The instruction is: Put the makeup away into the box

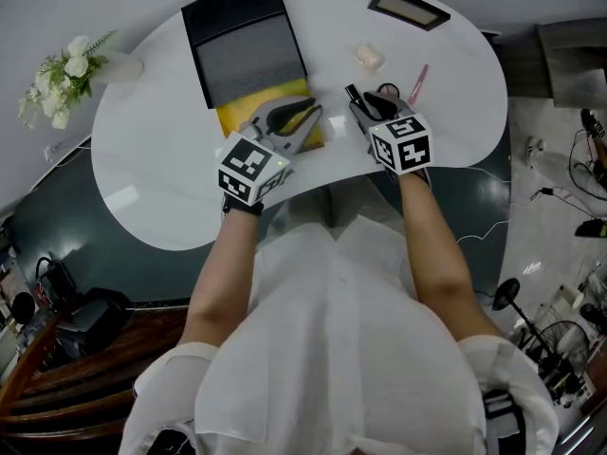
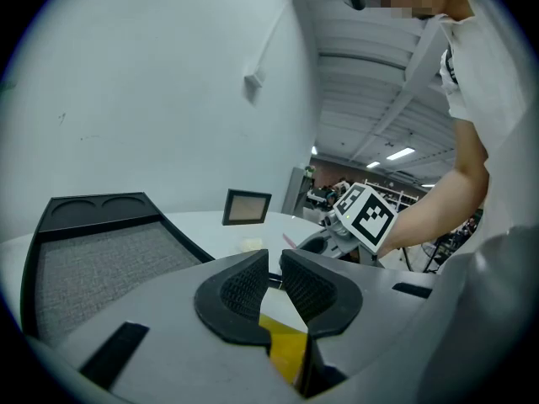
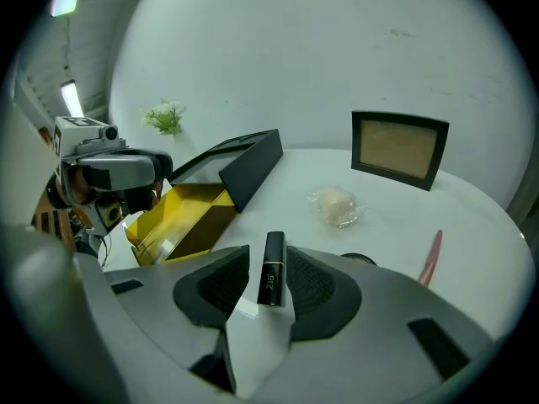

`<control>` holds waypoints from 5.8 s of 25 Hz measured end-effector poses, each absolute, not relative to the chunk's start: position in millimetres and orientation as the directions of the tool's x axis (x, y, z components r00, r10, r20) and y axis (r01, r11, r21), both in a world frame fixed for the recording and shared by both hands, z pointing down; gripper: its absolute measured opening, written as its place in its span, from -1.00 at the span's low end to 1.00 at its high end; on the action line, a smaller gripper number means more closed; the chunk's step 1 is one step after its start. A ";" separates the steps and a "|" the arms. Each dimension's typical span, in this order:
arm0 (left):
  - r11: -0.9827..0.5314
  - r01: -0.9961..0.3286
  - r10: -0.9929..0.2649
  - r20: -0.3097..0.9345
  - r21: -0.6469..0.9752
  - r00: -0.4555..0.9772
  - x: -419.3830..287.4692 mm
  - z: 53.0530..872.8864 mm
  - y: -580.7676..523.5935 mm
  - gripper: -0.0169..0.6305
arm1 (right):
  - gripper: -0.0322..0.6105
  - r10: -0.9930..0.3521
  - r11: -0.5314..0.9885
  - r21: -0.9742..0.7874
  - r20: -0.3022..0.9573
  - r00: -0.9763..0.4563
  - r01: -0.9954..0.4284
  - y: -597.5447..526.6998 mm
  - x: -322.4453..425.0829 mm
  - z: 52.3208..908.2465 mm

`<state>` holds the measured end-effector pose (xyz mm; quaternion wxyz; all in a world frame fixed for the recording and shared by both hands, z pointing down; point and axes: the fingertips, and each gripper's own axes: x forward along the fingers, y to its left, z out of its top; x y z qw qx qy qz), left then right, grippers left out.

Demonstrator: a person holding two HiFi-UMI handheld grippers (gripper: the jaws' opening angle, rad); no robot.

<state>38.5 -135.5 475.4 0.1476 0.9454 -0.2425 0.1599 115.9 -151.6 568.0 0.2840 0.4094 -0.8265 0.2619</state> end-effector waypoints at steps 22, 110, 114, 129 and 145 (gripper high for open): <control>-0.794 -0.576 -0.490 0.358 0.194 0.795 -2.3 469.5 -134.2 -0.78 | -0.62 -0.475 0.549 -0.103 0.778 -0.411 -0.829 -155.5 110.7 588.4; -0.811 -0.549 -0.466 0.343 0.202 0.816 50.9 460.9 -140.9 -0.87 | -0.47 -0.490 0.649 -0.053 0.734 -0.470 -0.759 -165.1 133.9 537.1; -0.825 -0.526 -0.438 0.355 0.207 0.826 76.3 465.2 -142.7 -0.87 | -0.43 -0.480 0.631 -0.050 0.759 -0.440 -0.774 -163.3 162.5 551.8; -0.826 -0.521 -0.413 0.398 0.213 0.819 107.7 477.0 -140.0 -0.87 | -0.21 -0.409 0.674 -0.038 0.813 -0.415 -0.738 -165.8 182.7 593.1; -0.811 -0.550 -0.444 0.401 0.200 0.801 90.5 473.8 -136.3 -0.87 | -0.25 -0.402 0.697 0.004 0.830 -0.386 -0.717 -165.6 179.1 597.4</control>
